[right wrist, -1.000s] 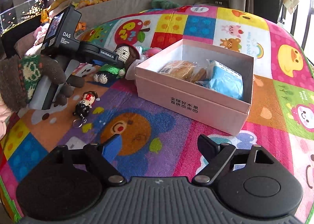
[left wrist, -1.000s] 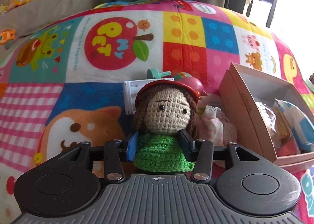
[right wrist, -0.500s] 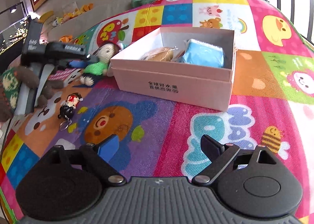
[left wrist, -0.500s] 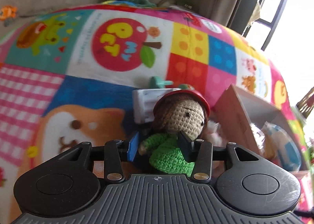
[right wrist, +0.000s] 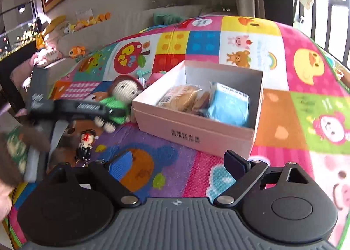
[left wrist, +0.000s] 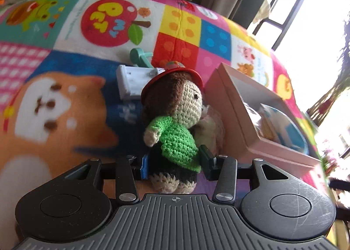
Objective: Organize objects
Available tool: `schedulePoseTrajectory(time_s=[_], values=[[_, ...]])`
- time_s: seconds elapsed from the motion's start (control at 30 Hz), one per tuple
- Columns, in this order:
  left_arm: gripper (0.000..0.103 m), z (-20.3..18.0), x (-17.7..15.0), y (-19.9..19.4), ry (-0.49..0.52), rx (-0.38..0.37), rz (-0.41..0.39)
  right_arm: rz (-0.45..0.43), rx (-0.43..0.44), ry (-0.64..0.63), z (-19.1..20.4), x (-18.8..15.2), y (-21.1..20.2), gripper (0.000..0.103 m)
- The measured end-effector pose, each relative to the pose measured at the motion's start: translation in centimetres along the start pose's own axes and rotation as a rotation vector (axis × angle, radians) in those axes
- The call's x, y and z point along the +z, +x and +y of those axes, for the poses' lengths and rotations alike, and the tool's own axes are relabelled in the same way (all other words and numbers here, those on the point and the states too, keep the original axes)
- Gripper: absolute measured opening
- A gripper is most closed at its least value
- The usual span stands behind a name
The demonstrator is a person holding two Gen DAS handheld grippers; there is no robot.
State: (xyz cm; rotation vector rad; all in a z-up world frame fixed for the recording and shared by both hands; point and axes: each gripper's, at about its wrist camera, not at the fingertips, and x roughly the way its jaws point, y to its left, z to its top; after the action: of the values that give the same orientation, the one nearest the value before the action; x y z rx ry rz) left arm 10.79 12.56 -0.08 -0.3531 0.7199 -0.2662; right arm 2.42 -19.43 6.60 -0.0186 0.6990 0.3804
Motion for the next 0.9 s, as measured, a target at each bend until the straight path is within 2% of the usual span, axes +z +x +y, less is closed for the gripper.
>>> schedulePoseTrajectory(time_s=[0.1,0.2,0.27,0.33,0.37,0.57,0.67,0.9], values=[[0.05,0.6,-1.4,-1.1,-0.007,-0.055,-0.022,0.043,0.002,0.005,0.9,2.2,0.5,0.091],[0.05,1.8,-1.7,-1.7,-0.057,-0.107,-0.031,0.071,0.016,0.062,2.0,5.8,1.1,0.091],[0.049,2.4,-1.5,-2.3,-0.101,-0.104,-0.045,0.078,0.03,0.094,3.2,8.7,1.9,0.094],[0.049,2.8,-1.5,-3.2,-0.113,-0.086,-0.091,0.083,0.037,0.112,4.5,11.5,3.3,0.103],[0.049,3.0,-1.5,-3.6,-0.117,-0.077,-0.11,0.088,0.033,0.105,5.2,12.8,4.3,0.103],[0.049,4.9,-1.4,-4.3,-0.213,-0.033,-0.162,0.175,-0.086,0.059,8.8,18.4,13.5,0.103],[0.049,5.9,-1.2,-4.5,-0.252,0.005,-0.182,0.205,-0.139,0.054,9.3,20.0,17.7,0.103],[0.049,7.4,-1.5,-5.2,-0.32,0.041,-0.243,0.272,-0.182,0.109,8.7,22.2,27.3,0.103]])
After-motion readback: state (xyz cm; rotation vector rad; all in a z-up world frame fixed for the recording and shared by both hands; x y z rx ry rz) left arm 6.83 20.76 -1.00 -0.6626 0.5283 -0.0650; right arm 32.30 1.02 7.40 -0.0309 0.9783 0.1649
